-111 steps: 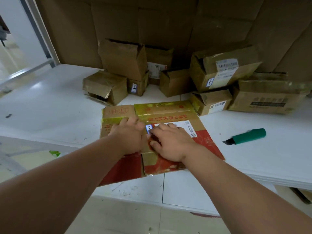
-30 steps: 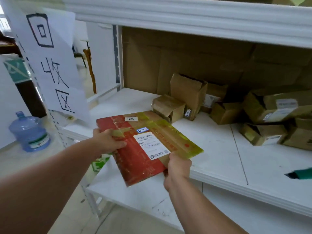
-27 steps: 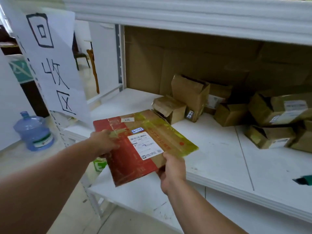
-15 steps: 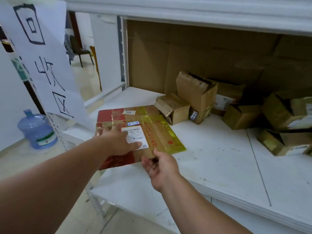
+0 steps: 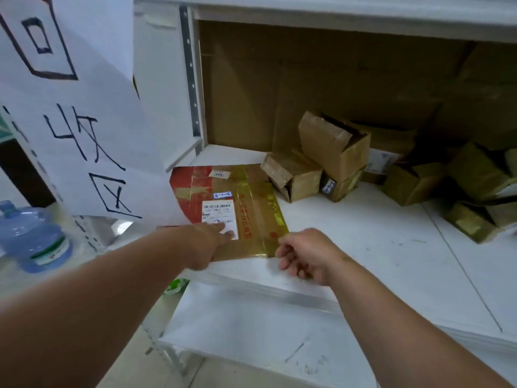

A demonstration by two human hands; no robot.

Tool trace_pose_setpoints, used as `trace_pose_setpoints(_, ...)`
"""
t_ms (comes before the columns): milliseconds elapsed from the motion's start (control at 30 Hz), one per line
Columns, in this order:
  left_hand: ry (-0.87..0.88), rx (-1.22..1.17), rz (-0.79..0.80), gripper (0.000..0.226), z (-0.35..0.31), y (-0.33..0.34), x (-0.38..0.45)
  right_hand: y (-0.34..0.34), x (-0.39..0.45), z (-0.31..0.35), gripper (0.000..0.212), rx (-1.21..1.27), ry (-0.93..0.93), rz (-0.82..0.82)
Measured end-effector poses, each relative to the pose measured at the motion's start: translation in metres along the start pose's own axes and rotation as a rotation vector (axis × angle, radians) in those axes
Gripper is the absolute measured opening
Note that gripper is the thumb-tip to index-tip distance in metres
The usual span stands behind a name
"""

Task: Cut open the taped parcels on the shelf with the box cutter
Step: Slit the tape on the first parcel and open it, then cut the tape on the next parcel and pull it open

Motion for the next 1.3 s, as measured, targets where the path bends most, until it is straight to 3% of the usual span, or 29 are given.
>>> trace_pose_setpoints(67, -0.004, 0.009, -0.023, 0.08, 0.01, 0.0, 0.003, -0.031, 0.005, 0.018, 0.013, -0.167, -0.116, -0.297)
trace_pose_setpoints(133, -0.013, -0.01, -0.058, 0.082, 0.019, -0.003, 0.006, -0.043, 0.008, 0.036, 0.015, -0.391, -0.216, -0.471)
trace_pose_setpoints(367, -0.161, -0.047, -0.209, 0.088, 0.021, -0.012, 0.035, -0.053, 0.041, 0.075, 0.04, -0.87, -0.374, -0.686)
trace_pose_setpoints(567, -0.232, -0.479, -0.289, 0.075, 0.005, -0.006, 0.076, -0.056, 0.076, 0.104, 0.055, -1.013, -0.451, -0.636)
trace_pose_setpoints(667, -0.178, -0.435, -0.268, 0.079, 0.013, -0.001, 0.094, -0.053, 0.099, 0.118, 0.074, -1.032, -0.484, -0.527)
trace_pose_setpoints(800, -0.162, -0.437, -0.236, 0.09, 0.022, -0.001, 0.107, -0.059, 0.136, 0.13, 0.081, -1.134, -0.487, -0.484)
trace_pose_setpoints(867, -0.148, -0.442, -0.223, 0.09, 0.022, -0.003, 0.11, -0.07, 0.151, 0.129, 0.084, -1.133, -0.447, -0.502)
trace_pose_setpoints(967, -0.11, -0.455, -0.201, 0.084, 0.026, -0.005, 0.113, -0.09, 0.157, 0.126, 0.095, -1.162, -0.426, -0.651)
trace_pose_setpoints(1067, -0.056, -0.443, -0.193, 0.078, 0.027, -0.007, 0.112, -0.108, 0.151, 0.122, 0.087, -1.223, -0.42, -0.774)
trace_pose_setpoints(1300, -0.034, -0.392, -0.272, 0.098, 0.022, -0.011, 0.109, -0.128, 0.131, 0.096, 0.052, -1.203, -0.377, -0.804)
Point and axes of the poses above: each hand's wrist, its own x-axis towards the middle knuckle, its own y-axis out of the palm, z = x × y, the point moved 7 cm from there along x, towards the middle knuckle, and after that the axes turned 13 degrees about -x, right-handed, at the moved point
